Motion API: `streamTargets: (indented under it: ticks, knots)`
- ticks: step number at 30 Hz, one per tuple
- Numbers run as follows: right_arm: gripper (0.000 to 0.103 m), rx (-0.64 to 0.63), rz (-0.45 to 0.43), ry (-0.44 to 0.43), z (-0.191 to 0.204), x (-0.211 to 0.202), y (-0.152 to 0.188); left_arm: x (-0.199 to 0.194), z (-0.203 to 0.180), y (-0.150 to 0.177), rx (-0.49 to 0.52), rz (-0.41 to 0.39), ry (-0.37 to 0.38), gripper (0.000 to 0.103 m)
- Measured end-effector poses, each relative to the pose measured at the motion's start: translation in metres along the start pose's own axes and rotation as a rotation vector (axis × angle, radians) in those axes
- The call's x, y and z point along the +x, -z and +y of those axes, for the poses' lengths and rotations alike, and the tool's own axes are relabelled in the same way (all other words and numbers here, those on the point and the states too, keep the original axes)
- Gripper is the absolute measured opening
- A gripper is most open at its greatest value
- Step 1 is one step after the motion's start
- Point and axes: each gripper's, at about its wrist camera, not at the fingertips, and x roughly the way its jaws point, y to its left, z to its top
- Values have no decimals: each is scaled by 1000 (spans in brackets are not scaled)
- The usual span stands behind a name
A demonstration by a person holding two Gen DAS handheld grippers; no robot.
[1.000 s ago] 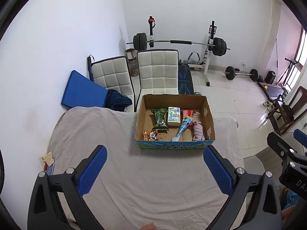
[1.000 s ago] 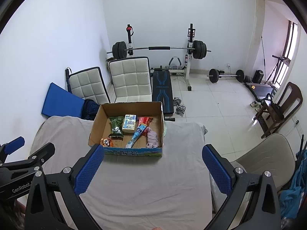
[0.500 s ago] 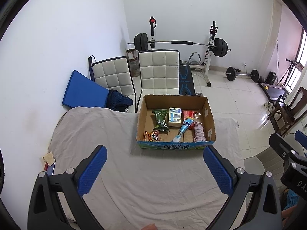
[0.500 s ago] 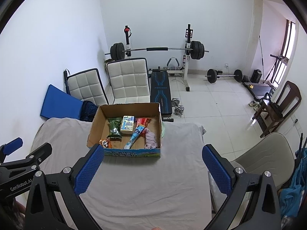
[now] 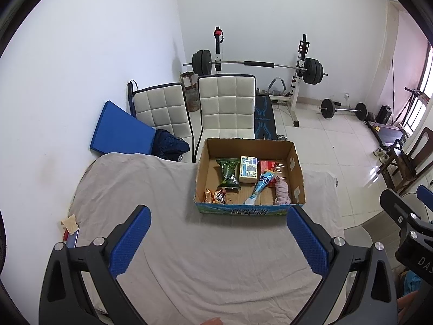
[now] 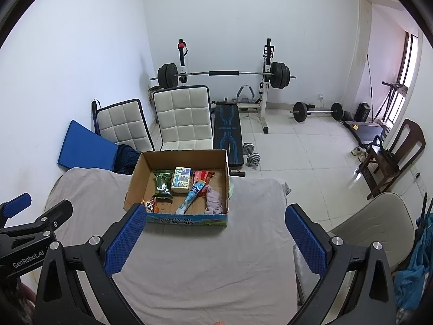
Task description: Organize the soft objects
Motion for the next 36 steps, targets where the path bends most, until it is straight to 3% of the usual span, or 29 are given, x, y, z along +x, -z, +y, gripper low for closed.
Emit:
streamTargets:
  ticks: [36]
  knots:
    - [103, -11, -8, 8, -2, -2, -13, 0, 1, -7, -5, -2, -10, 103]
